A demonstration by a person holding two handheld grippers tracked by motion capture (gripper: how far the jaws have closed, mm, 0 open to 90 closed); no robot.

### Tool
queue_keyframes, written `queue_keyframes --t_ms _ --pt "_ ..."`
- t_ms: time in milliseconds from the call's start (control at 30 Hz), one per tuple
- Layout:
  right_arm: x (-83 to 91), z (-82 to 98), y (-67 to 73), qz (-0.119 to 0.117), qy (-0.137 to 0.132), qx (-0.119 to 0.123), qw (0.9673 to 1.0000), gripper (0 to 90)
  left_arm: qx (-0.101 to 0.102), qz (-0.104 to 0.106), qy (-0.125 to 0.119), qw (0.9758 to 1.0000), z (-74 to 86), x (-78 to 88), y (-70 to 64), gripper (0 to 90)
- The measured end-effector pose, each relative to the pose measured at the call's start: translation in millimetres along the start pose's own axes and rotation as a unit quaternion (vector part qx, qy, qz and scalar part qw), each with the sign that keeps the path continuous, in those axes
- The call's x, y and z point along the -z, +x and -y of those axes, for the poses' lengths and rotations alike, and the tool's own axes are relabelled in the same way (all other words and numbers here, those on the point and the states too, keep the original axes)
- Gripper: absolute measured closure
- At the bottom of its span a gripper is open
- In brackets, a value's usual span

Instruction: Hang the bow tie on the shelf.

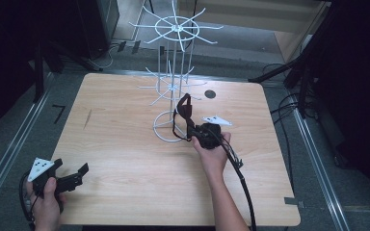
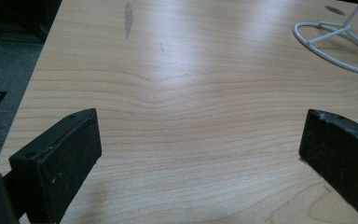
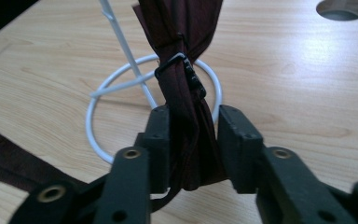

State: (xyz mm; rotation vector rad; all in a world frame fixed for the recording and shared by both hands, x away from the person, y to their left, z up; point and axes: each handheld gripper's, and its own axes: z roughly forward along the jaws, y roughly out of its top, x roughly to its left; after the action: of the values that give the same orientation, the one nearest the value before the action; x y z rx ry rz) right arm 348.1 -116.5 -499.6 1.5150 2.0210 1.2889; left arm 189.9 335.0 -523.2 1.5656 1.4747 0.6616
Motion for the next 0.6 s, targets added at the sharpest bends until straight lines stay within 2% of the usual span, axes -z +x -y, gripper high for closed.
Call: queue_keyframes --t_ms 133,300,467,600 --pt "3.4 -2.0 0.8 -0.012 -0.008 0.008 0.9999 50.8 0.000 0.000 0.000 1.0000 0.0 0.1 0.1 0.0" --pt "11.2 -4.8 -0.6 -0.011 -0.021 0.015 0.9996 39.1 0.000 0.000 0.000 1.0000 0.0 0.1 0.1 0.0" --pt "24.3 -8.1 -7.3 -0.010 -0.036 0.010 0.9992 30.4 0.000 0.000 0.000 1.0000 0.0 0.1 0.0 0.0" --pt "30.5 -7.9 -12.6 -0.008 -0.040 0.007 0.9992 28.8 -0.001 0.000 0.000 1.0000 0.0 0.1 -0.1 0.0"
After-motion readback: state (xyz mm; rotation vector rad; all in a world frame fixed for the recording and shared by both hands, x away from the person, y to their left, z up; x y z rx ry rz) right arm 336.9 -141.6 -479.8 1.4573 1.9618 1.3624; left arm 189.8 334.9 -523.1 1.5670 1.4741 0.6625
